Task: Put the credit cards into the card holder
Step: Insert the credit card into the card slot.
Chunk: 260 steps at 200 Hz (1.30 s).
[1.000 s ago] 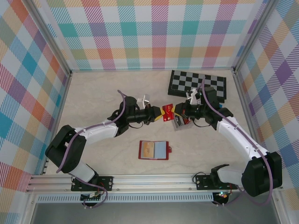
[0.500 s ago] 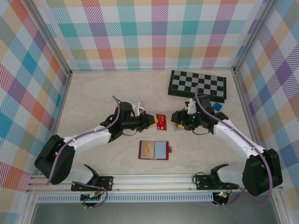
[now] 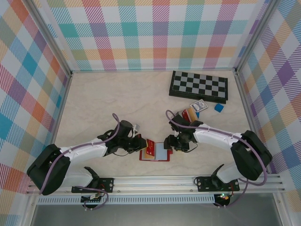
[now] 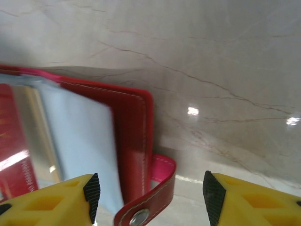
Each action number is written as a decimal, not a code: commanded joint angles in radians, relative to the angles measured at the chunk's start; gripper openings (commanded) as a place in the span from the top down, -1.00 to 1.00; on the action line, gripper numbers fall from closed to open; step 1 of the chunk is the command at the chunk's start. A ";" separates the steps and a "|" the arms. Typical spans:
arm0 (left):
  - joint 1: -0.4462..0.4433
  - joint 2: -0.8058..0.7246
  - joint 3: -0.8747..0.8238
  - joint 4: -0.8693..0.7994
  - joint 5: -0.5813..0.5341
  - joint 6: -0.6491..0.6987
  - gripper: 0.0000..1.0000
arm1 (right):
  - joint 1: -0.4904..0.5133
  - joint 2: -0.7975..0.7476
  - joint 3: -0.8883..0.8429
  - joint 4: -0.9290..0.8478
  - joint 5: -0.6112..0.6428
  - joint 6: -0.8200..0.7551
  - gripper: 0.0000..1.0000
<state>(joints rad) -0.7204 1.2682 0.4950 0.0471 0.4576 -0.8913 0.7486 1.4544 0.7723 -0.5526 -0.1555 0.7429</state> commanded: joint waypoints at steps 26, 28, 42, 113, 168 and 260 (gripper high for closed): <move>-0.039 0.040 0.002 0.058 -0.038 0.025 1.00 | 0.012 0.033 -0.008 0.014 0.027 0.017 0.00; -0.040 0.044 0.003 0.059 -0.038 0.025 1.00 | 0.012 0.034 -0.008 0.013 0.029 0.017 0.02; -0.048 0.078 0.007 0.067 -0.043 0.029 1.00 | 0.012 0.050 -0.008 0.015 0.029 0.013 0.18; -0.095 0.201 -0.003 0.162 -0.041 0.020 1.00 | 0.012 0.104 -0.041 0.071 0.009 0.021 0.72; -0.104 0.249 0.043 0.097 -0.001 0.070 1.00 | 0.012 0.125 -0.034 0.082 0.008 0.023 0.76; -0.091 0.198 0.125 -0.108 0.013 0.187 1.00 | 0.012 0.139 -0.031 0.081 0.017 0.015 0.81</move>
<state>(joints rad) -0.8047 1.4841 0.5926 0.0368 0.4522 -0.7601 0.7517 1.5356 0.7555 -0.5186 -0.1280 0.7551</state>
